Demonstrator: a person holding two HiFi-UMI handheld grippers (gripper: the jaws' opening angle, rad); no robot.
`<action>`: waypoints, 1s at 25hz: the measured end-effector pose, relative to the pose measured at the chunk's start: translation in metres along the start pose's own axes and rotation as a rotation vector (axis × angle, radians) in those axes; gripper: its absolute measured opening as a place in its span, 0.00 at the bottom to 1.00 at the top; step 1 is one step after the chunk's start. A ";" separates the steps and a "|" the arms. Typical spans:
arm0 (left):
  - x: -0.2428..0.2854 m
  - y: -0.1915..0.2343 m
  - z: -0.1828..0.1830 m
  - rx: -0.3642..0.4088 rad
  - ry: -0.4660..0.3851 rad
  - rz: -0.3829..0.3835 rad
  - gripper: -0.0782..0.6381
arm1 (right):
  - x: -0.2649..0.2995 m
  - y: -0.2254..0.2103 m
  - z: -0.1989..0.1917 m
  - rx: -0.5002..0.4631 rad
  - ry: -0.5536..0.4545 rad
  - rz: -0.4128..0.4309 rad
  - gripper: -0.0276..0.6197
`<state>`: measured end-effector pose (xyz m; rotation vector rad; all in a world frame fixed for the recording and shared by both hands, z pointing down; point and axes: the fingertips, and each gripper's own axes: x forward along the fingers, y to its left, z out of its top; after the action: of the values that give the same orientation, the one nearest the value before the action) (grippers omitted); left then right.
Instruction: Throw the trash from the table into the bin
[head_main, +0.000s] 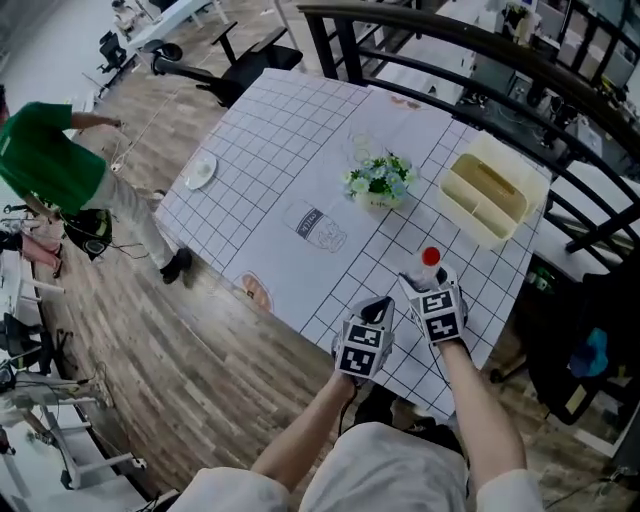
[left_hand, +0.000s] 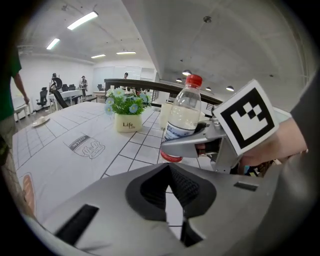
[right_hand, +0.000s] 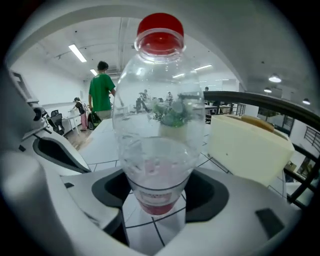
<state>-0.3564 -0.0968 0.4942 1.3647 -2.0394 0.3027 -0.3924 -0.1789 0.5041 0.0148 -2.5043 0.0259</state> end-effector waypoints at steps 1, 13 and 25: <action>0.000 -0.003 -0.003 0.005 0.005 -0.001 0.14 | -0.003 0.003 0.002 0.005 -0.017 0.013 0.56; -0.019 -0.122 -0.018 0.069 -0.055 0.027 0.14 | -0.128 -0.005 -0.049 -0.006 -0.128 0.109 0.56; -0.077 -0.275 -0.127 0.034 -0.070 0.115 0.15 | -0.288 0.020 -0.219 -0.056 -0.043 0.204 0.56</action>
<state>-0.0440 -0.0916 0.4977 1.2968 -2.1846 0.3454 -0.0310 -0.1523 0.5085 -0.2655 -2.5385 0.0405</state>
